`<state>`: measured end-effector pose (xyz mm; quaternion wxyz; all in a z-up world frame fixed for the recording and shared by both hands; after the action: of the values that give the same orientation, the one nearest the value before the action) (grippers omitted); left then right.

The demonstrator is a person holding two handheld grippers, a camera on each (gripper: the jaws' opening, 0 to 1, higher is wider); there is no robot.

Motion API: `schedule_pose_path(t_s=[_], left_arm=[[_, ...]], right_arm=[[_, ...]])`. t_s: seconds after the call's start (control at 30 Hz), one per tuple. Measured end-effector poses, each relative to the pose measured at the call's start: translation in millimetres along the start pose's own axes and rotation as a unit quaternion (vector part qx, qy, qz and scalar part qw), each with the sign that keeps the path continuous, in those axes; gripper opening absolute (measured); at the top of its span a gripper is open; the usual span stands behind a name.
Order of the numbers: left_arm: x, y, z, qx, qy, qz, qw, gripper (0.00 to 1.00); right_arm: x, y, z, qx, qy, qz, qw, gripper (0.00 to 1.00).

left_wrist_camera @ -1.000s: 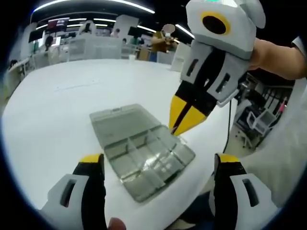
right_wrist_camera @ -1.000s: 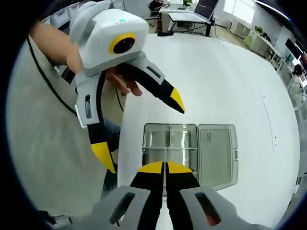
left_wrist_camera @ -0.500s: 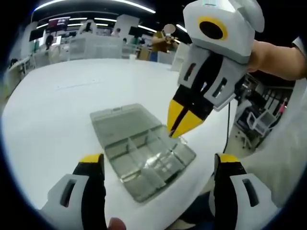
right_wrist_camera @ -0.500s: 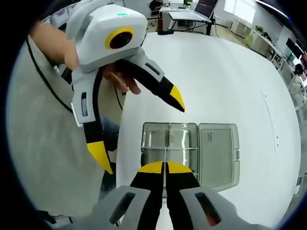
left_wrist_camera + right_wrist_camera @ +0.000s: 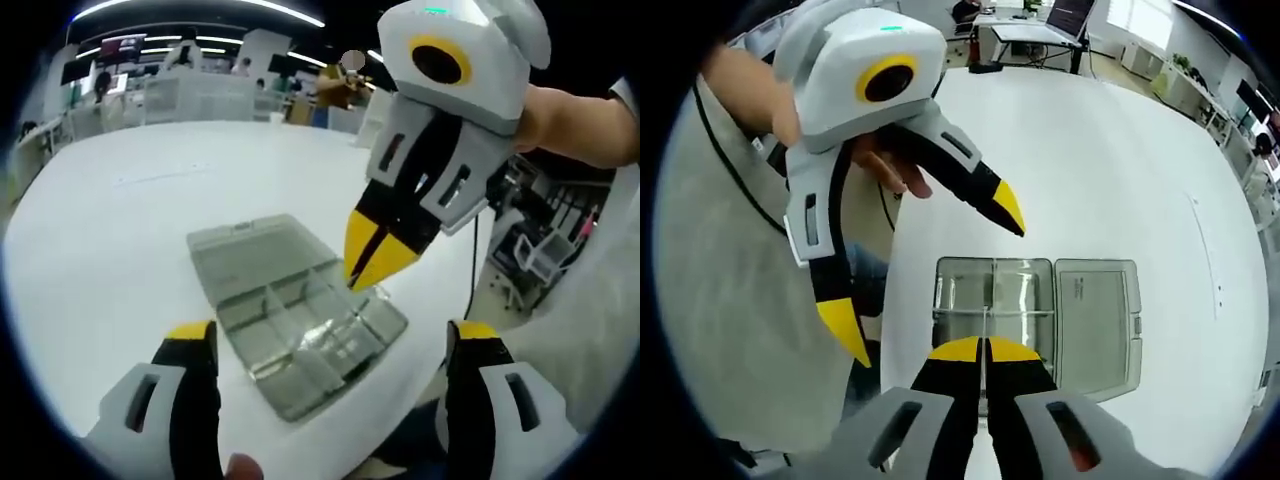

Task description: Insert the divider into the dual guide fixture by aligning both edges with the guide slots and pushing it downward to the bottom, including one-sided entry, uneven engagement, binding, and posture correction.

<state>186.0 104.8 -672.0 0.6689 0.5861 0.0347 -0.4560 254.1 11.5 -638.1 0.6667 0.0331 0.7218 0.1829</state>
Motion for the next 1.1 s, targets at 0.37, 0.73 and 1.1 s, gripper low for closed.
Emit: schedule_pose_path(t_s=[0.37,0.73,1.1], left_arm=[[0,0.1,-0.5,0.001,-0.002,-0.004,1.0000,0.92],[0,1.0,-1.5,0.002,-0.001,-0.005,1.0000,0.92],[1,1.0,-2.6,0.002,-0.001,-0.008,1.0000,0.92]], right_arm=[[4,-3.8,2,0.002,-0.001,-0.005,1.0000,0.00],[7,-4.7,4,0.004,0.000,-0.003,1.0000,0.00],[11,-8.5,7,0.009,0.002,-0.005,0.9999,0.00]])
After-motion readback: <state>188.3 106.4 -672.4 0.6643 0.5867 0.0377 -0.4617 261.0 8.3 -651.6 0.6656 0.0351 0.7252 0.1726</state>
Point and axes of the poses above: the point that each gripper's makers call its tool centre point, and the gripper's own axes: x roughly forward along the fingers, z roughly to its right, y roughly out of its top, the point moved 8 cm from there along -x, roughly backward along the fingers, and after that the axes turned 4 degrees about -z, right-handed, at the moved point
